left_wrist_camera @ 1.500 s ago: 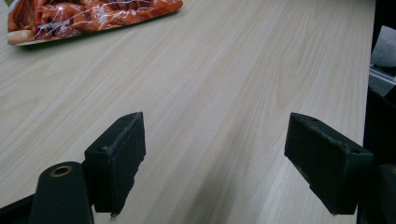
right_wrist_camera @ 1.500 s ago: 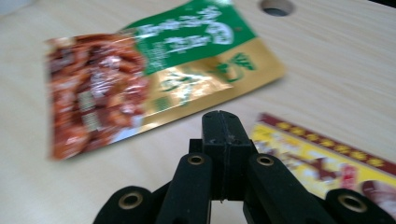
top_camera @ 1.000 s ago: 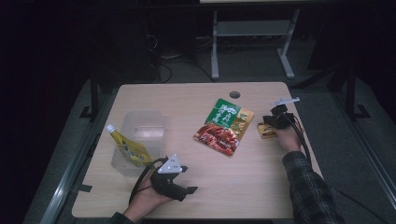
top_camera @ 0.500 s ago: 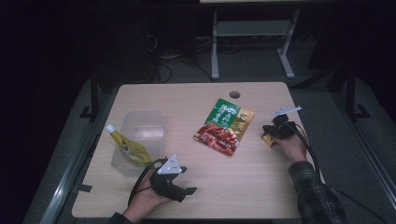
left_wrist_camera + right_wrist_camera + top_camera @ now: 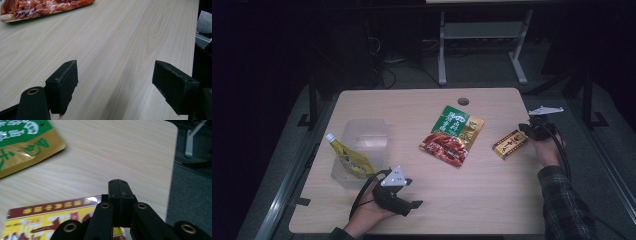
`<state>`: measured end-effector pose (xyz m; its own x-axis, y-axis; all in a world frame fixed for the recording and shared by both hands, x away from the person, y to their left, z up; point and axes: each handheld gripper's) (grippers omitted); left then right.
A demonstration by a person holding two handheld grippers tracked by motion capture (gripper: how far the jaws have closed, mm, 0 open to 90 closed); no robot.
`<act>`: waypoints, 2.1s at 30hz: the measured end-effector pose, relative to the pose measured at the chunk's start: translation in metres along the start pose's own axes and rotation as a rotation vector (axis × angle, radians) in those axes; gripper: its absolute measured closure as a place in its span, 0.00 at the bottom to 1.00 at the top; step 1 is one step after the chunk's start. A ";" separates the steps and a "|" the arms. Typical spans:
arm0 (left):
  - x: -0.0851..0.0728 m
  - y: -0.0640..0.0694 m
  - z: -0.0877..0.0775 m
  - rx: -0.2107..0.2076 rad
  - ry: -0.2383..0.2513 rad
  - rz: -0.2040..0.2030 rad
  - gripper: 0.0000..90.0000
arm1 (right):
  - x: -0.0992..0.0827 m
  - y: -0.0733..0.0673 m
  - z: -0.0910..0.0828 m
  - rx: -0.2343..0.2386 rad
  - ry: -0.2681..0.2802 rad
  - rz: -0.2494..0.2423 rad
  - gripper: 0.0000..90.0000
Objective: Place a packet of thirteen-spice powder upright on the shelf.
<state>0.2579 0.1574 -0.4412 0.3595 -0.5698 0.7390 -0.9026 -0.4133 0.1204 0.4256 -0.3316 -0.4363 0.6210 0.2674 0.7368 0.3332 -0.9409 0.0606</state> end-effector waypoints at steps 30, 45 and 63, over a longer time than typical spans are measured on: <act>-0.001 0.002 0.000 0.000 -0.008 0.004 0.22 | -0.025 -0.040 0.001 0.156 -0.119 -0.131 1.00; -0.001 0.003 0.001 -0.010 -0.011 0.009 0.22 | -0.017 -0.102 0.001 0.349 -0.110 -0.285 1.00; 0.000 0.003 0.001 -0.012 -0.008 0.010 0.22 | -0.021 -0.192 -0.015 0.577 -0.104 -0.413 1.00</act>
<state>0.2553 0.1551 -0.4416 0.3526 -0.5795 0.7347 -0.9087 -0.3995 0.1210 0.3376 -0.1594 -0.4532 0.4181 0.6237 0.6605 0.8599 -0.5061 -0.0664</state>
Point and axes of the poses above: each handheld gripper's, and its own axes: z roughly forward along the jaws, x roughly out of its top, y roughly to its right, and after that the axes turned 2 degrees about -x, right-handed
